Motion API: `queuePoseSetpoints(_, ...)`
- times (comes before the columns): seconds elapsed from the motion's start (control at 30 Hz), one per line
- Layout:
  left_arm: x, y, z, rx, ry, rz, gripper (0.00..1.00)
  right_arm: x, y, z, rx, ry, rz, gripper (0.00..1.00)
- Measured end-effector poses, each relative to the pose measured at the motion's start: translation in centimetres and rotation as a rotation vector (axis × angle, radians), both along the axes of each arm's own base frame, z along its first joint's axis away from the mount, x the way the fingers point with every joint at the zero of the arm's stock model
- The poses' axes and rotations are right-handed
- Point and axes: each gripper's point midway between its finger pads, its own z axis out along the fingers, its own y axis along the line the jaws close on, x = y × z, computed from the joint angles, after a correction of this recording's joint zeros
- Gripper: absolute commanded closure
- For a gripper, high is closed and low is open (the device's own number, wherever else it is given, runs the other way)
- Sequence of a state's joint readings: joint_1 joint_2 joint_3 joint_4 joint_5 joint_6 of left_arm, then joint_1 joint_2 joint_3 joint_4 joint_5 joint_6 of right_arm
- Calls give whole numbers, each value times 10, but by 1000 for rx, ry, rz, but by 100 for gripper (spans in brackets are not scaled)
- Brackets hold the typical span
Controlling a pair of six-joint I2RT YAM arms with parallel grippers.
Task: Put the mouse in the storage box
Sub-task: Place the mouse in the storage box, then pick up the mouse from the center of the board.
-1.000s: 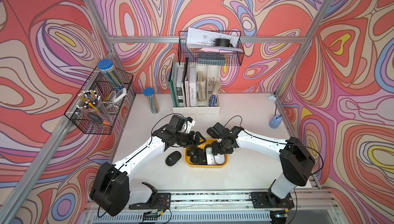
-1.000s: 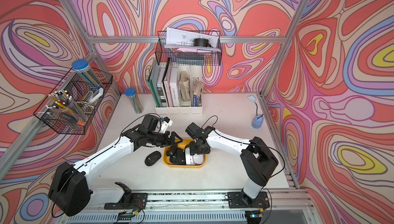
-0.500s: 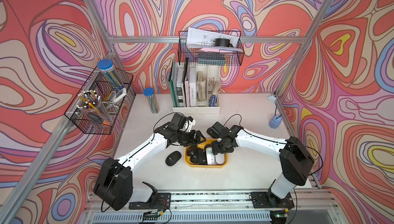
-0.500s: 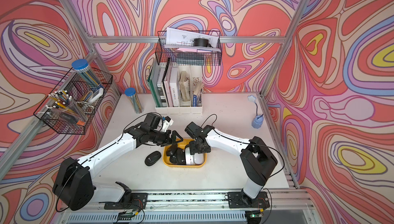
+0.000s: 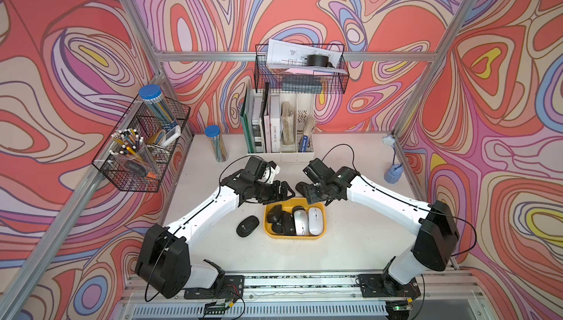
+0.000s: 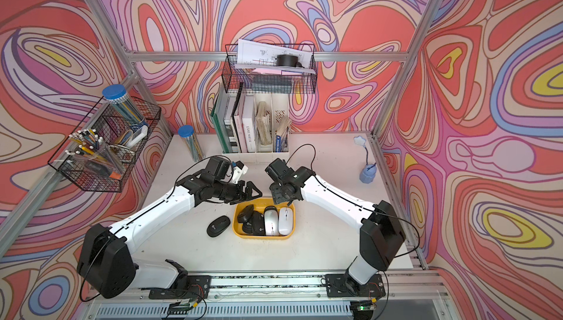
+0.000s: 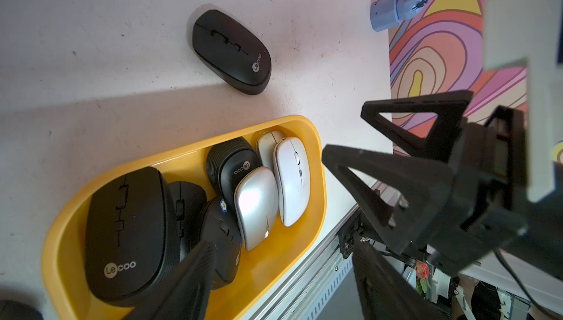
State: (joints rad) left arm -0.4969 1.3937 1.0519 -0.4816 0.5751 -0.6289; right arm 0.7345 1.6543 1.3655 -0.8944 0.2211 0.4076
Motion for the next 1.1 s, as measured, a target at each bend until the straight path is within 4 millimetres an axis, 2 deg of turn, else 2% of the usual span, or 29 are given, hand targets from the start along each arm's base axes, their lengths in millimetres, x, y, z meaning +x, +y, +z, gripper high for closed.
queuePoseSetpoints(0.13, 5, -1, 3, 7, -5, 11, 22, 32, -9, -29, -65, 39, 29, 26)
queuePoseSetpoints(0.23, 7, 0, 2, 15, 0, 18, 22, 47, -10, -53, -76, 78, 81, 23)
queuePoseSetpoints(0.3, 8, 0, 1, 21, 4, 22, 22, 53, -8, -62, -86, 96, 124, 20)
queuePoseSetpoints(0.4, 7, 2, 0, 30, 8, 26, 22, 61, 5, -64, -67, 85, 201, 16)
queuePoseSetpoints(0.6, 11, 2, 3, 42, 6, 33, 22, 74, 30, -66, -28, 74, 333, 13)
queuePoseSetpoints(0.8, 14, 0, 1, 46, 9, 30, 22, 72, 35, -91, -45, 128, 409, 13)
queuePoseSetpoints(1.1, 12, -4, -5, 30, 36, 10, 23, 77, 35, -99, -52, 140, 439, 13)
